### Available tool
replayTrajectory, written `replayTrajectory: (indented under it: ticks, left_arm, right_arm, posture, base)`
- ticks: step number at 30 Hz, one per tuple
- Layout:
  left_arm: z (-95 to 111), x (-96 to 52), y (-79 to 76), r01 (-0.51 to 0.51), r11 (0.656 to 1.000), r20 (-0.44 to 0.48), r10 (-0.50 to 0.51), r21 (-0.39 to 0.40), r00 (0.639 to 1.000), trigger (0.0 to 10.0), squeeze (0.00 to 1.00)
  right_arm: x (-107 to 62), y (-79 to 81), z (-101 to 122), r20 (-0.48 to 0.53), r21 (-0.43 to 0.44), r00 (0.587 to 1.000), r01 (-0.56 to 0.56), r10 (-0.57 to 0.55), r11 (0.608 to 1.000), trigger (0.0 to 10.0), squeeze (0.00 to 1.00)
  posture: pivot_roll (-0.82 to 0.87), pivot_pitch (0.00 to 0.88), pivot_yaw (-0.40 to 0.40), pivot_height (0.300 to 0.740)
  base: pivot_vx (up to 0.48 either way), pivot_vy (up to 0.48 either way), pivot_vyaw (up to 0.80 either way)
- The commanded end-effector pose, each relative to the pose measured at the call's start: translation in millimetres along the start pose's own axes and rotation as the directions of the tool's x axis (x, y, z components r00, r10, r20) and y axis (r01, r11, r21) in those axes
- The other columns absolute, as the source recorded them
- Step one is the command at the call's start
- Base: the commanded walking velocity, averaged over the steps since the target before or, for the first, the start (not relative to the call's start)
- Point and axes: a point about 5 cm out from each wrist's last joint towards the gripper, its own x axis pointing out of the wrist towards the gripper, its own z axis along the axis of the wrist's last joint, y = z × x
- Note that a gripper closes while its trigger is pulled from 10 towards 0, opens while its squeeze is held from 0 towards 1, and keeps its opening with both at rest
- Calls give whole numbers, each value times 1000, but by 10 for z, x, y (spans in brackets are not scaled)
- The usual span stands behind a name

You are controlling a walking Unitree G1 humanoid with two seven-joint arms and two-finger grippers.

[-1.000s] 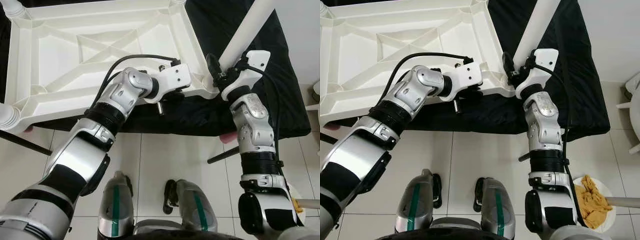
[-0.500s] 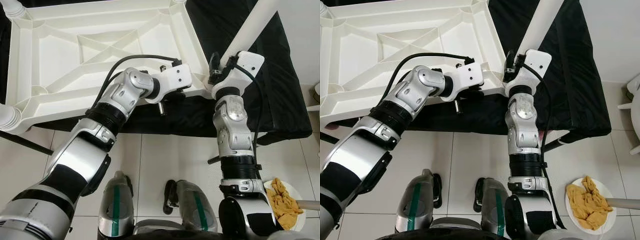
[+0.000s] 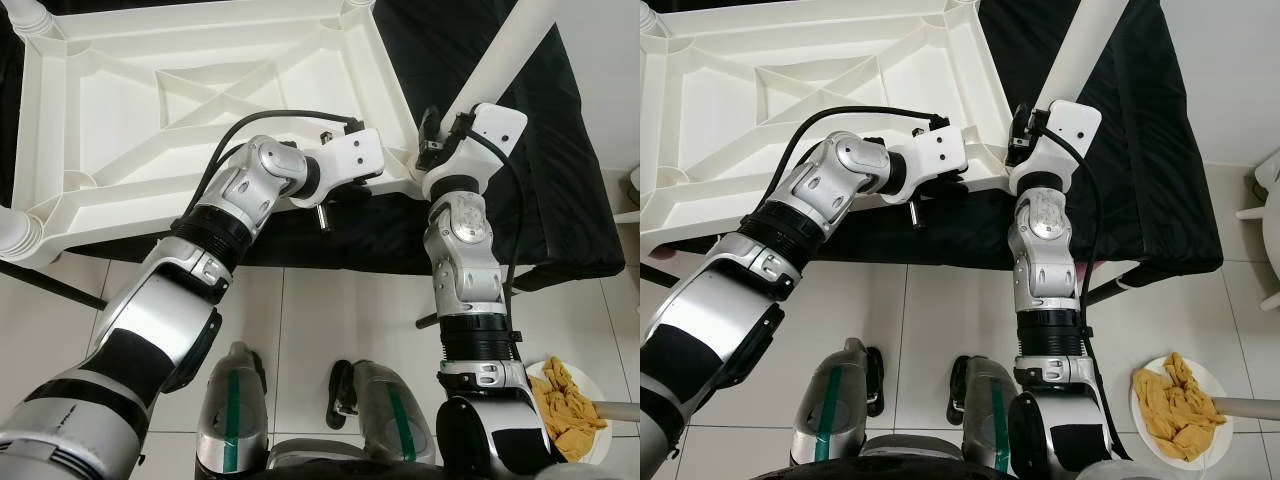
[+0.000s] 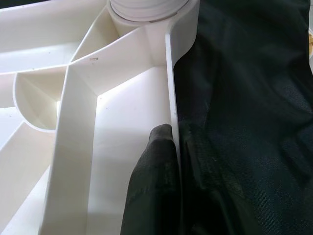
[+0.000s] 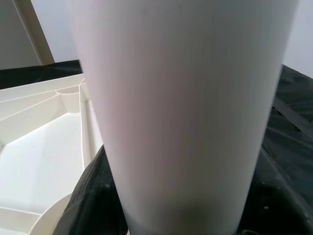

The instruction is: Building children table

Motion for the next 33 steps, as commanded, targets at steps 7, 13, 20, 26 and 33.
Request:
replayTrajectory:
  ticks: [7,13,20,26,33]
  left_arm:
    - [-21,53,-87,19,1000,22,-20,14,1000,10000,0]
    - [-6,59,-79,20,1000,23,-20,21,1000,10000,0]
    - [5,64,-81,22,999,24,-22,26,999,10000,0]
    - [3,59,-73,21,999,22,-22,28,1000,10000,0]
    - [7,52,-61,18,999,20,-19,31,1000,10000,0]
  right_arm:
    - [-91,-104,-153,-66,-16,998,-20,19,1000,10000,1000]
    - [-65,-176,-136,-55,-29,997,-49,47,998,10000,1000]
    - [-27,-160,-106,-64,47,959,-274,277,960,10000,0]
    - [28,-225,-24,-41,41,888,-457,459,888,10000,0]
    - [116,-388,21,-62,-13,816,-577,575,817,10000,0]
  posture:
    - [7,26,-60,740]
    - [4,16,-59,740]
    - [4,14,-58,740]
    - [5,15,-54,740]
    - [8,17,-51,740]
  base:
    - [0,0,0]
    - [0,0,0]
    - [0,0,0]
    - [0,0,0]
    - [0,0,0]
